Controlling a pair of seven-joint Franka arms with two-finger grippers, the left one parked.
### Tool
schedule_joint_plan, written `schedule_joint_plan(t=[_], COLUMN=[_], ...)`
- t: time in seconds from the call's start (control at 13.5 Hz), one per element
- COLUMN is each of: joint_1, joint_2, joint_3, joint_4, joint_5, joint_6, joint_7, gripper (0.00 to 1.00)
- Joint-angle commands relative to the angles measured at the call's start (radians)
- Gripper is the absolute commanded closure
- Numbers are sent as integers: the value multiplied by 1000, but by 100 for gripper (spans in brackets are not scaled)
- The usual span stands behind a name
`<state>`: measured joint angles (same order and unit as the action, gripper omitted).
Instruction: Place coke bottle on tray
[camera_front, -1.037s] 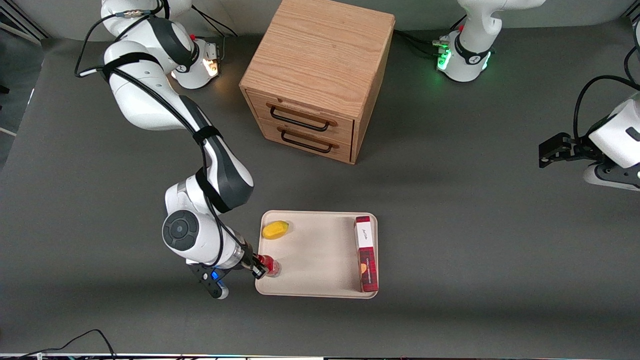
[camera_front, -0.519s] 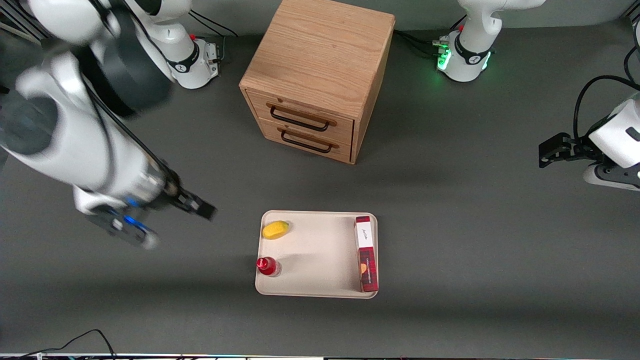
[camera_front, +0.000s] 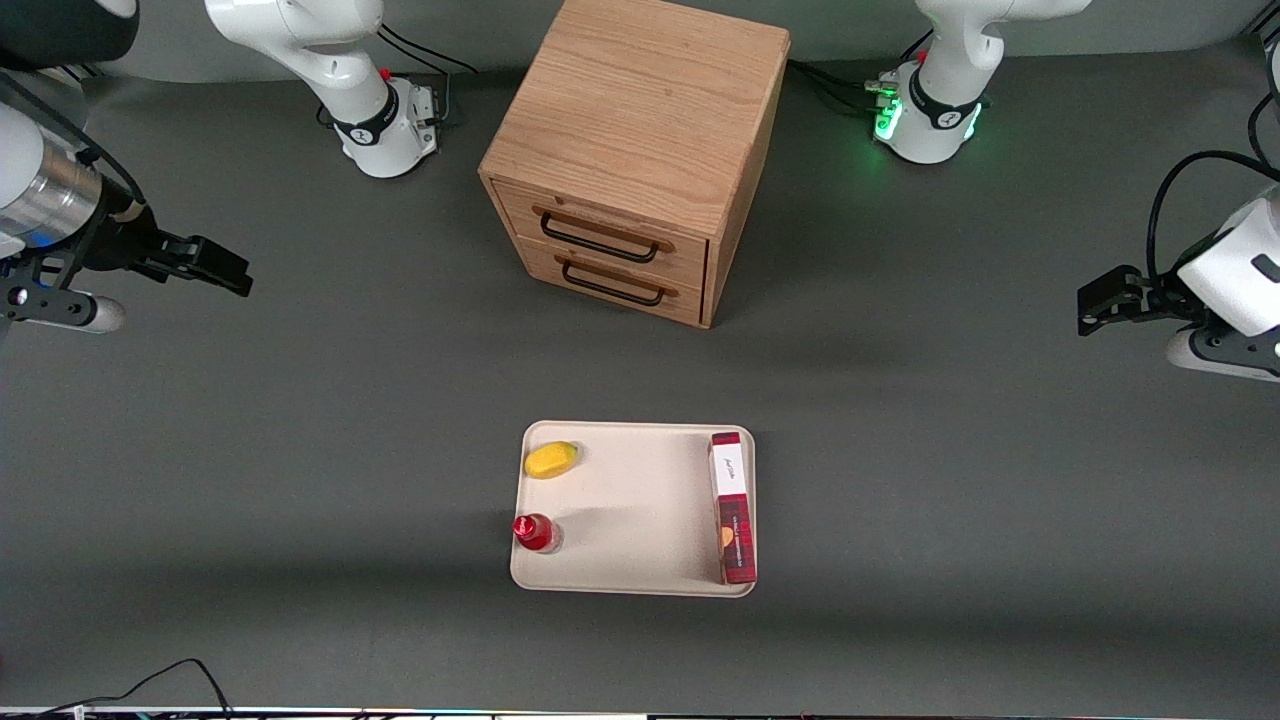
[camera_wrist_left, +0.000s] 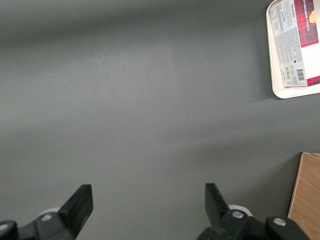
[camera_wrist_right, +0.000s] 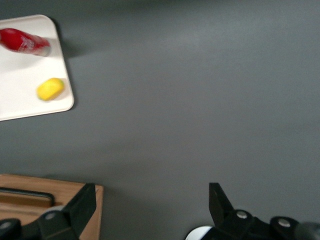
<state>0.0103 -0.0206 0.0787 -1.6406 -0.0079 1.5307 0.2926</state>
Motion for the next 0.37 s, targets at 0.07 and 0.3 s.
schedule_joint_plan(t=[0.07, 0.3], joint_1=[10, 11], joint_2=[-142, -122], joint_3=[-20, -20], joint_4=[-257, -177], joint_5=[20, 34], joint_6=[120, 79], joint_7=[-59, -9], gripper=[0, 0])
